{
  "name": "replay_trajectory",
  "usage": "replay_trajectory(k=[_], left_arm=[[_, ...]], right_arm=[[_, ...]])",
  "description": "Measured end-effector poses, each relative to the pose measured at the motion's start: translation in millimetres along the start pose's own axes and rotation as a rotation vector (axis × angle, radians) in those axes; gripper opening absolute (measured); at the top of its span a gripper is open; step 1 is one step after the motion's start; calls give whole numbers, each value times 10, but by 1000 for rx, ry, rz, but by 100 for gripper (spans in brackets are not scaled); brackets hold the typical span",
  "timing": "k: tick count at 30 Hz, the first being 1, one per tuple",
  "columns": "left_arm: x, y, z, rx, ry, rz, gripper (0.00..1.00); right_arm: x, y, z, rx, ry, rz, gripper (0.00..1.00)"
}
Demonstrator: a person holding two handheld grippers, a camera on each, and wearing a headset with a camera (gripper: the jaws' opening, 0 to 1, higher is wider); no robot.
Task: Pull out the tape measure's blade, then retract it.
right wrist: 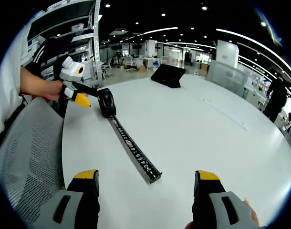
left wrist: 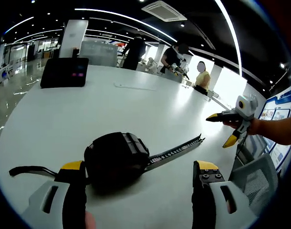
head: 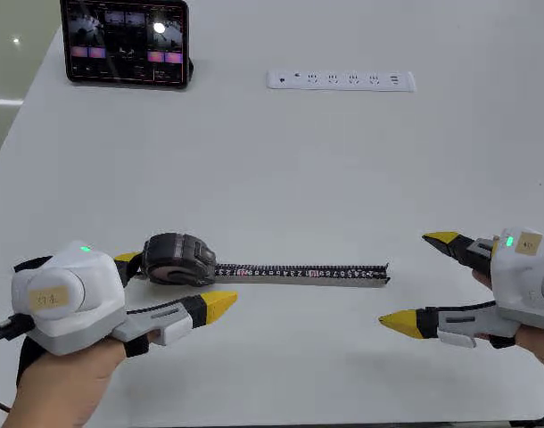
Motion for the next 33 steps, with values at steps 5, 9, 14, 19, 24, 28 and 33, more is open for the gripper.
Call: replay_trajectory(k=[5,9,14,19,24,28,33], left_arm=[[5,-27,1,-25,5,-6,89],[6,-53,6,-46,9,-5,88],[13,-88,14,-74,14,-5,86],[25,-119,4,-101,10,-5,86],[34,-156,25,-128,7,-4,86],[42,-189,34,-152,9,-4,86],[50,-219,25,-180,2,-3,86]], right_arm=[[-13,-24,-72,-14,8,14,81],[-9,-53,-106,-30,19,28,81],[-1,-93,-139,-50,35,47,81],[6,-113,-187,-59,36,65,81],[19,-139,-206,-72,36,73,81],[34,-169,-217,-86,39,79,81],[36,-187,-230,-101,41,86,79]])
Point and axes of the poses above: the centre of the closed fingertips' face, and the gripper's own axes: y roughly backward along the fingers, z roughly to its left, x roughly out of its underside, the point moved 8 cm from there along y, roughly backward along the fingers, and after that the axes turned 15 degrees about -z, right-handed, at the moved point
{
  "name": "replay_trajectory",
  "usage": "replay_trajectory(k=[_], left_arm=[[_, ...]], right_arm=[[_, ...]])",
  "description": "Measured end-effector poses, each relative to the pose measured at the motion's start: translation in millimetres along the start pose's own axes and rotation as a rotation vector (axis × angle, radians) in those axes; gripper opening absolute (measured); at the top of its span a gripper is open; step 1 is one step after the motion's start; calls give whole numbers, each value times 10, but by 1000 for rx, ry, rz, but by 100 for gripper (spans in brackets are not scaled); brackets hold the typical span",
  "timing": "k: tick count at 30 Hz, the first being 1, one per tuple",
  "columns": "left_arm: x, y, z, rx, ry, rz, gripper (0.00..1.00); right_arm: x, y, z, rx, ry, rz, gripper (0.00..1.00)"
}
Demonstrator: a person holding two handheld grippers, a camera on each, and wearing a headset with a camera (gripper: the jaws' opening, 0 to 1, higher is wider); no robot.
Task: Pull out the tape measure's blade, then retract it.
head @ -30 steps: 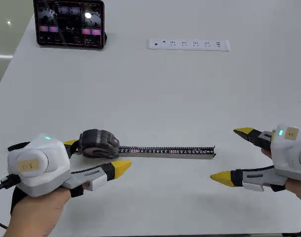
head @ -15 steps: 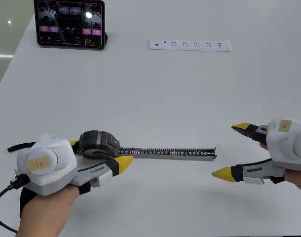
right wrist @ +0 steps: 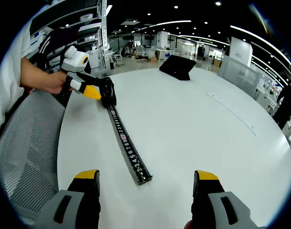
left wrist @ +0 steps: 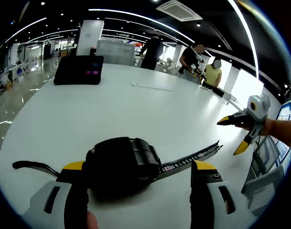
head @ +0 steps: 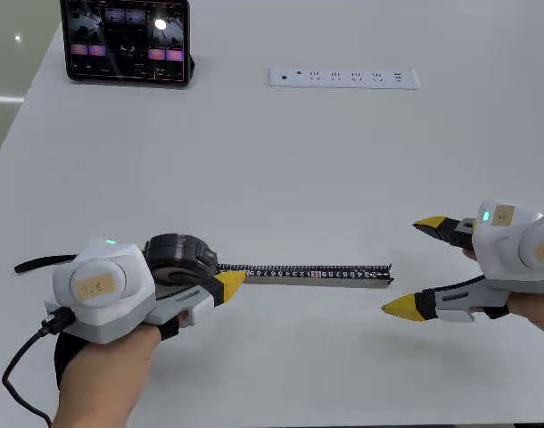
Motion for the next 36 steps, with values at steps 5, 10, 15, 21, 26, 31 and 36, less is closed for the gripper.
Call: replay_trajectory(k=[5,10,15,21,26,31,36], left_arm=[[0,-12,2,-35,5,-4,83],[8,-19,-8,-58,0,-5,82],[10,-23,3,-80,1,-6,79],[8,-33,13,-101,-2,-1,75],[12,-46,30,-114,-8,3,72],[12,-38,50,-123,-7,3,68],[9,-47,68,-135,-7,8,64]], right_arm=[[15,-14,-18,-14,-1,10,76],[31,-41,1,-37,3,21,72],[59,-84,9,-56,6,38,71],[83,-118,22,-83,7,55,68],[104,-132,11,-93,7,64,67],[116,-146,8,-103,7,69,66],[123,-157,9,-110,8,76,63]])
Point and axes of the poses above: the centre of the closed fingertips' face, and the gripper's own axes: y roughly backward along the fingers, z roughly to its left, x roughly out of its underside, the point moved 8 cm from there along y, roughly backward along the fingers, and after that the axes turned 15 degrees about -z, right-handed, at the moved point
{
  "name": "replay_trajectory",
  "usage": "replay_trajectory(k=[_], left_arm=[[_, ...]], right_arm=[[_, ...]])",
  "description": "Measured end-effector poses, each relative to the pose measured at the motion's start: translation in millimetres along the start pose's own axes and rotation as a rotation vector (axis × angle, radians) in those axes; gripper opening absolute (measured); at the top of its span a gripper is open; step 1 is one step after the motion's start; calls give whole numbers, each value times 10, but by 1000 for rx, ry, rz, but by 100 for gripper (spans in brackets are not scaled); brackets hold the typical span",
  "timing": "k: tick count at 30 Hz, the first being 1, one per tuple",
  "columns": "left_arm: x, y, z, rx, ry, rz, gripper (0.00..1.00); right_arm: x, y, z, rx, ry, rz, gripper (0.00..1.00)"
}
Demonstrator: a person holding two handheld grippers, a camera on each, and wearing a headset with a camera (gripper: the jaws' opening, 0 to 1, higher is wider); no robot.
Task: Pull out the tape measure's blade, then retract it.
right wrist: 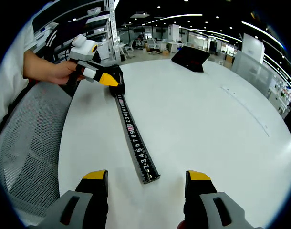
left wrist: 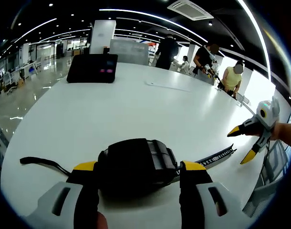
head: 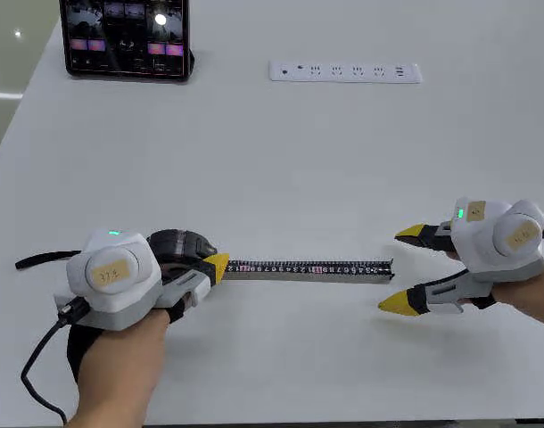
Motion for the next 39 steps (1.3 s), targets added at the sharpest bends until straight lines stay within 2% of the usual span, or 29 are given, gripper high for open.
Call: replay_trajectory(k=[10,25,39], left_arm=[[2,-31,25,-5,6,11,62],[10,-27,33,-1,8,18,61],[11,-17,38,1,11,22,61]], right_arm=[[7,-29,-7,-22,21,11,57],[7,-85,-5,-88,101,50,33],[26,-94,-43,-116,166,59,18]])
Point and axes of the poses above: the centre of the closed fingertips' face, and the gripper's own axes: y roughly backward along the fingers, z roughly to its left, x roughly out of its underside, the point moved 8 cm from there along y, roughly backward along the fingers, and after that the axes turned 15 degrees about -z, right-handed, at the moved point
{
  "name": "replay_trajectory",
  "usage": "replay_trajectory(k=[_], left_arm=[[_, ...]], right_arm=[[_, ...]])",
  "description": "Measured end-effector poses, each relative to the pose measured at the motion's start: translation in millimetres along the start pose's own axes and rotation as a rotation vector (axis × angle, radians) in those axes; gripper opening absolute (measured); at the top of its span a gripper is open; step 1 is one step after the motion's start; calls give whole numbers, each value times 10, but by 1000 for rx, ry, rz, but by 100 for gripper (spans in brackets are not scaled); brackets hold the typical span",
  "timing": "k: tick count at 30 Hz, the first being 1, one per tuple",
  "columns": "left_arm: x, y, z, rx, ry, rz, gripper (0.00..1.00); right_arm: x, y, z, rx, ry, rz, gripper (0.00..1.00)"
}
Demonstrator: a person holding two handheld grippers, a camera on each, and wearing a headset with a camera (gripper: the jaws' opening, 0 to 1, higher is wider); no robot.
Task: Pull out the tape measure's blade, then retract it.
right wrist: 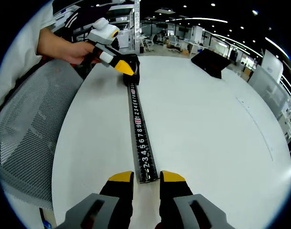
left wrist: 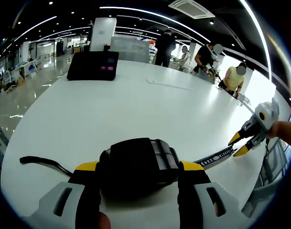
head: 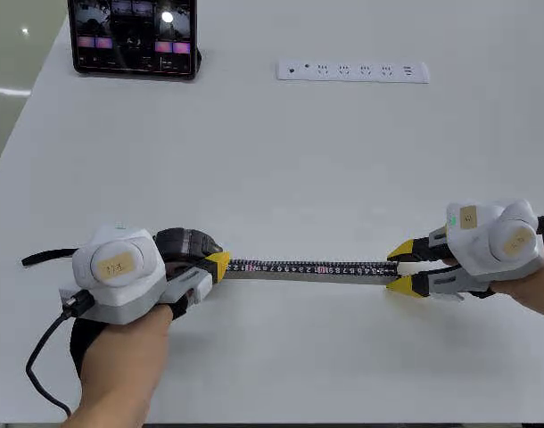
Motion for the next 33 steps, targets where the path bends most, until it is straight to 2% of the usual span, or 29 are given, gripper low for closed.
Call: replay_trajectory(k=[7,33], left_arm=[[1,4,3,6,3,0,61],[-7,0,12,33,56,-7,61]], right_arm=[[12,-1,-18,-1,12,6,12],[18,-5,-38,-7,16,8,11]])
Point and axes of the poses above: the centre of the closed fingertips' face, and the gripper's own axes: y roughly backward along the fingers, z roughly to its left, x roughly out of its underside, the point moved 8 cm from there along y, roughly backward along the fingers, and after that the axes turned 15 degrees about -z, right-handed, at the moved point
